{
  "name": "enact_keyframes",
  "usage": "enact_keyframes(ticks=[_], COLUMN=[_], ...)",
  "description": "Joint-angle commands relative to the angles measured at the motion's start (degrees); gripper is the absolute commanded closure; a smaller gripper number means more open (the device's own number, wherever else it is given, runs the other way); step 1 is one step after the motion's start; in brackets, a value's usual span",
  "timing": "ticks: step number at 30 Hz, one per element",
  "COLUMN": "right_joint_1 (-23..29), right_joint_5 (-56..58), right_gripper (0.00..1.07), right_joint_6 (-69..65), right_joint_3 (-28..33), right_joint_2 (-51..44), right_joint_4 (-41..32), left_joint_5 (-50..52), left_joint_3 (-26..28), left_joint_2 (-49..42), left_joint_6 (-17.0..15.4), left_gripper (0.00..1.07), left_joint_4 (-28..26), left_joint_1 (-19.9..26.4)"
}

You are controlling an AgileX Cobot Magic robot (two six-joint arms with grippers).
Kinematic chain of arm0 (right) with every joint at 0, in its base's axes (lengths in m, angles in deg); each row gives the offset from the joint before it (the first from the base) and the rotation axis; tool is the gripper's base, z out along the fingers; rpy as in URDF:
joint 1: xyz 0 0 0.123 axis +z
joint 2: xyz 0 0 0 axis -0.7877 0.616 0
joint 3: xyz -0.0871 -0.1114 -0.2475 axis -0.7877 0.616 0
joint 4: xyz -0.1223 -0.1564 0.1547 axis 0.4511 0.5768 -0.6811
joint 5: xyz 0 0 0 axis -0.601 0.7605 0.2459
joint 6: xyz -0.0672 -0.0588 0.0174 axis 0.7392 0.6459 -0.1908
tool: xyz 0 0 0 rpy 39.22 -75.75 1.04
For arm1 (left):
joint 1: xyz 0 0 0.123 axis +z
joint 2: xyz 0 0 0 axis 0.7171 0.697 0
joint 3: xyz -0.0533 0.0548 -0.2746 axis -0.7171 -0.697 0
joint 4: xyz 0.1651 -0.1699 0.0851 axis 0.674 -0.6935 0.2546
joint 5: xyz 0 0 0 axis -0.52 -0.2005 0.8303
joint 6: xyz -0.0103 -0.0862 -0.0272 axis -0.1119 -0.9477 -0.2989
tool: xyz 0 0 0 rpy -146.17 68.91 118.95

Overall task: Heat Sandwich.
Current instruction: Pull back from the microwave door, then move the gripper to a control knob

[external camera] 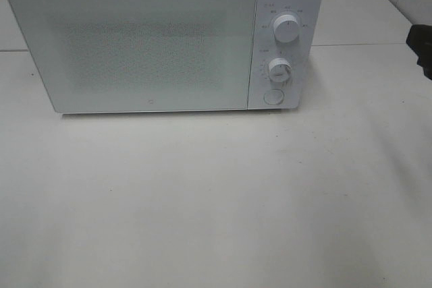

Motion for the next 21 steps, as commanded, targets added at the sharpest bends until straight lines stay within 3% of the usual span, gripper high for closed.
enact_keyframes(ticks=[1, 8, 12, 13, 15, 18, 21], right_joint_1=[0.0, 0.9, 6.2, 10.0, 11.5, 18.4, 21.2], right_joint_5=[-6.9, -19.8, -25.6, -28.8, -29.7, -33.6, -36.0], right_gripper=[0.31, 0.31, 0.31, 0.31, 0.31, 0.31, 0.31], right_joint_6=[0.9, 3.7, 8.6, 12.3, 13.9, 18.7, 19.8], right_joint_3=[0.2, 3.3, 5.3, 6.1, 6.2, 6.2, 6.2], right_joint_2=[4.0, 11.0, 13.9, 15.8, 16.9, 21.1, 23.0], right_joint_4=[0.3, -4.8, -11.8, -15.7, -17.4, -24.1, -26.9], left_joint_5=[0.5, 0.5, 0.5, 0.5, 0.5, 0.5, 0.5], left_joint_3=[-0.2, -0.2, -0.2, -0.2, -0.2, -0.2, -0.2], left_joint_2=[-1.7, -1.7, -1.7, -1.7, -1.7, -1.7, -1.7], left_joint_6=[-0.3, -0.3, -0.3, -0.3, -0.3, -0.3, -0.3], left_gripper=[0.03, 0.03, 0.03, 0.03, 0.03, 0.03, 0.03], left_joint_4=[0.1, 0.1, 0.1, 0.1, 0.1, 0.1, 0.1], left_joint_1=[0.1, 0.1, 0.1, 0.1, 0.1, 0.1, 0.1])
